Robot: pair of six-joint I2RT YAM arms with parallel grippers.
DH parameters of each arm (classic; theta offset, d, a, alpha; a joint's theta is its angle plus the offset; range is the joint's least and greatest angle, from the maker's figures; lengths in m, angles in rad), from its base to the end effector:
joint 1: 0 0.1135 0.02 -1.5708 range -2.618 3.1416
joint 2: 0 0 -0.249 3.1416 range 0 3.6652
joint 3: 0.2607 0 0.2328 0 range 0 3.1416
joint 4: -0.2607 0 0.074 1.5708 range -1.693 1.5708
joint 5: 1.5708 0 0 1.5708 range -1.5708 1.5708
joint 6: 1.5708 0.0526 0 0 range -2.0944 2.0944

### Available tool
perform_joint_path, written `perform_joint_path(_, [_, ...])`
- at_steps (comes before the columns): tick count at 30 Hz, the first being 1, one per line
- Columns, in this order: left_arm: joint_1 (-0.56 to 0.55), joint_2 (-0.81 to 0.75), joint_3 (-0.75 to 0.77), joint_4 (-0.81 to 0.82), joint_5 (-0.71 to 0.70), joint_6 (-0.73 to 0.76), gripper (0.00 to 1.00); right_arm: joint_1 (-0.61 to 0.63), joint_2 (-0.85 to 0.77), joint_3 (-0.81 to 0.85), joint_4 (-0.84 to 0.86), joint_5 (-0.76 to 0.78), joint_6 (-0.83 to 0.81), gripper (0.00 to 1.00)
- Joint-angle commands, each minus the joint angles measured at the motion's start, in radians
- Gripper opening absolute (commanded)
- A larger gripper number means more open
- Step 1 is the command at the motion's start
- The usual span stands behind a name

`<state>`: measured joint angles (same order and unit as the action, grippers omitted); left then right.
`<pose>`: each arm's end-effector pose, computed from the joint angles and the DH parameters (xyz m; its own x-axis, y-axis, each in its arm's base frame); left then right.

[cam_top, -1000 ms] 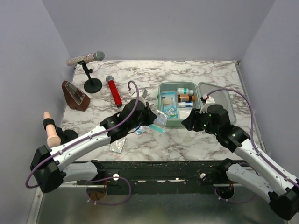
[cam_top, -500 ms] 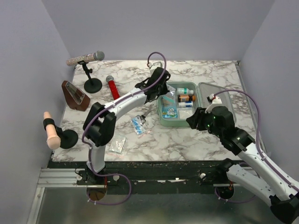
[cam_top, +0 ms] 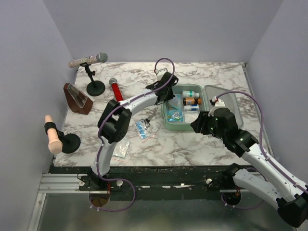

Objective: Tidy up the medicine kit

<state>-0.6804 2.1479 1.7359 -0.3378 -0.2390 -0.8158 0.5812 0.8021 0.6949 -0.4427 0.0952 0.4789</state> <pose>0.3790 -0.2908 0.2018 -0.7101 -0.3356 -0.6190 -0.0592 0.9045 -0.4224 0.1571 0.0972 0.2620 -0.6083 0.1493 -0.7796 -0.2237 0.9101 0.3488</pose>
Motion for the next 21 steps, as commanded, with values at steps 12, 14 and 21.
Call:
perform_joint_path(12, [0.025, -0.245, -0.126, 0.036, 0.004, 0.021, 0.69, 0.005, 0.006, 0.003, 0.012, 0.001, 0.001, 0.57])
perform_joint_path(14, [0.024, -0.383, -0.278, 0.051, -0.032, 0.021, 0.76, 0.005, 0.002, -0.003, 0.015, -0.006, 0.000, 0.57])
perform_joint_path(21, [0.039, -0.811, -0.758, -0.047, -0.175, -0.022, 0.99, 0.005, 0.014, -0.044, 0.047, -0.034, -0.005, 0.57])
